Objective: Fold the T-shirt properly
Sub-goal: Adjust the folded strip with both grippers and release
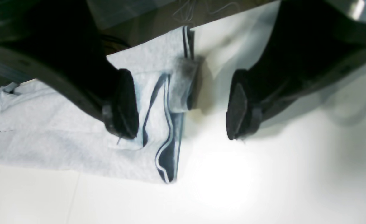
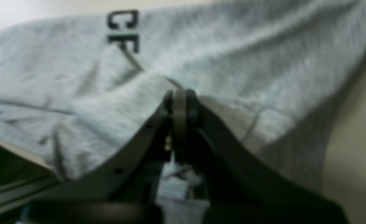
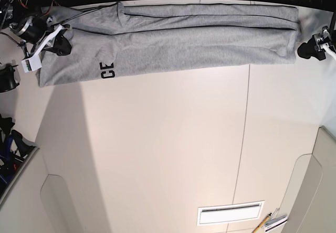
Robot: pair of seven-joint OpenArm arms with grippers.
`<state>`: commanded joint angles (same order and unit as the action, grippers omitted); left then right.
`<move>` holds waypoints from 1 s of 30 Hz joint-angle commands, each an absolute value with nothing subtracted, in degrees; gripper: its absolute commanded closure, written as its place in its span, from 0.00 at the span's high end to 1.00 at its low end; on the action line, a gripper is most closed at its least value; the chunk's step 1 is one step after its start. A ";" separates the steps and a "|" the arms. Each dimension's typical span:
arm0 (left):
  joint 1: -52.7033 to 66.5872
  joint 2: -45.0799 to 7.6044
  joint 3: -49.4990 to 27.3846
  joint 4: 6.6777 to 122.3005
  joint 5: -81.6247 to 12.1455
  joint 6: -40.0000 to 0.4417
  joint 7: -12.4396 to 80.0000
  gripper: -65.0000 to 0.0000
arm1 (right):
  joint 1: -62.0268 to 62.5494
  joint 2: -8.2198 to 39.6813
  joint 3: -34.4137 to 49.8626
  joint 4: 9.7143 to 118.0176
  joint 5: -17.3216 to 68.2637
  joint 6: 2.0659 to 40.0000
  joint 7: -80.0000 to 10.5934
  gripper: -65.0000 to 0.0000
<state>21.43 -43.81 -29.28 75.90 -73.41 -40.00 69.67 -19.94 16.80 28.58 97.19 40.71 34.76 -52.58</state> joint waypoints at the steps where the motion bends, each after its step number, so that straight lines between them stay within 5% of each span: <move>1: 22.09 -43.48 -29.26 75.90 -73.47 -40.00 69.65 0.73 | -19.33 16.80 28.58 95.46 40.73 34.76 -52.53 0.00; 24: 26.96 -39.81 -29.15 75.90 -85.00 -40.00 76.71 0.70 | -15.73 16.62 28.53 90.41 44.80 34.72 -52.73 0.00; 26: 26.81 -39.81 -29.15 75.90 -85.00 -40.00 74.70 0.48 | -15.70 16.34 28.53 90.41 45.80 34.72 -52.75 0.00; 28: 26.61 -39.81 -29.15 75.90 -82.56 -40.00 71.77 0.12 | -15.57 16.36 28.53 90.41 46.50 34.72 -52.73 0.00; 30: 26.02 -39.81 -29.15 75.90 -79.70 -40.00 69.91 0.00 | -15.57 16.36 28.53 90.41 46.50 34.72 -52.71 0.00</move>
<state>26.02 -39.81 -29.15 75.90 -79.70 -40.00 69.91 -15.57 16.36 28.53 90.41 46.50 34.72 -52.71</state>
